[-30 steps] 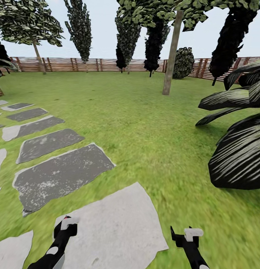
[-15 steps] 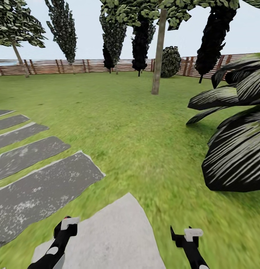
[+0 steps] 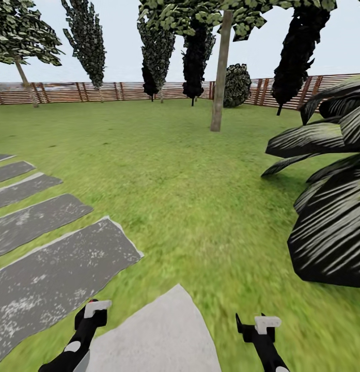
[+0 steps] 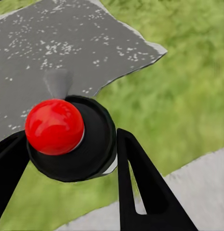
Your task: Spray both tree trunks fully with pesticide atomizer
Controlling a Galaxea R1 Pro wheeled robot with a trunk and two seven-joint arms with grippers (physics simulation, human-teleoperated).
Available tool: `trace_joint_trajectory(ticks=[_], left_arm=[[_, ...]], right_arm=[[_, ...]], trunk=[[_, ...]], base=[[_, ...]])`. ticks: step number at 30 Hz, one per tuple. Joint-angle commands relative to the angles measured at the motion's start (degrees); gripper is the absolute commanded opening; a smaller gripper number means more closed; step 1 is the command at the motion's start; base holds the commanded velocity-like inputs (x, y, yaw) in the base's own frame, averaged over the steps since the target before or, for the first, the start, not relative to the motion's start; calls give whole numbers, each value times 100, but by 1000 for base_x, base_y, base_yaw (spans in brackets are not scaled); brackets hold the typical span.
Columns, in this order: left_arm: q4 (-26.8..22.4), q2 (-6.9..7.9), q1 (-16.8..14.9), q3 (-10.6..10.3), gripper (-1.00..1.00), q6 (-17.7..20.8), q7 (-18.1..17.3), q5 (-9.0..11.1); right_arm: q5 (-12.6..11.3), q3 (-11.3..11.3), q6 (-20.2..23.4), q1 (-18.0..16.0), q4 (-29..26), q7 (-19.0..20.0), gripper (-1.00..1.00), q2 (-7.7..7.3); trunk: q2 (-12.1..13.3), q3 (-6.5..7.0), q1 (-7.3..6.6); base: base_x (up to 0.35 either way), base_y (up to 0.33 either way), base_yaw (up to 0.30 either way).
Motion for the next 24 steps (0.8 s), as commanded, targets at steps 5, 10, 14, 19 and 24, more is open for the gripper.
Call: trace_joint_trajectory(ticks=[5,10,14,19,24], left_arm=[[-1,0,0,0,-100,0,-3,-1],[-1,0,0,0,-100,-2,-3,-4],[-1,0,0,0,-100,-1,-3,-9],[-1,0,0,0,-100,0,-3,-9],[-1,0,0,0,-100,-3,-3,-9]], right_arm=[[0,0,0,1,0,2,100,0],[2,0,0,1,1,0,100,0],[8,0,0,1,0,0,100,0],[9,0,0,1,0,0,100,0],[9,0,0,1,0,0,100,0]], trunk=[[0,0,0],[0,0,0],[0,0,0],[0,0,0],[0,0,0]], base=[[338,71,0],[338,99,0],[338,79,0],[338,41,0],[338,4,0]])
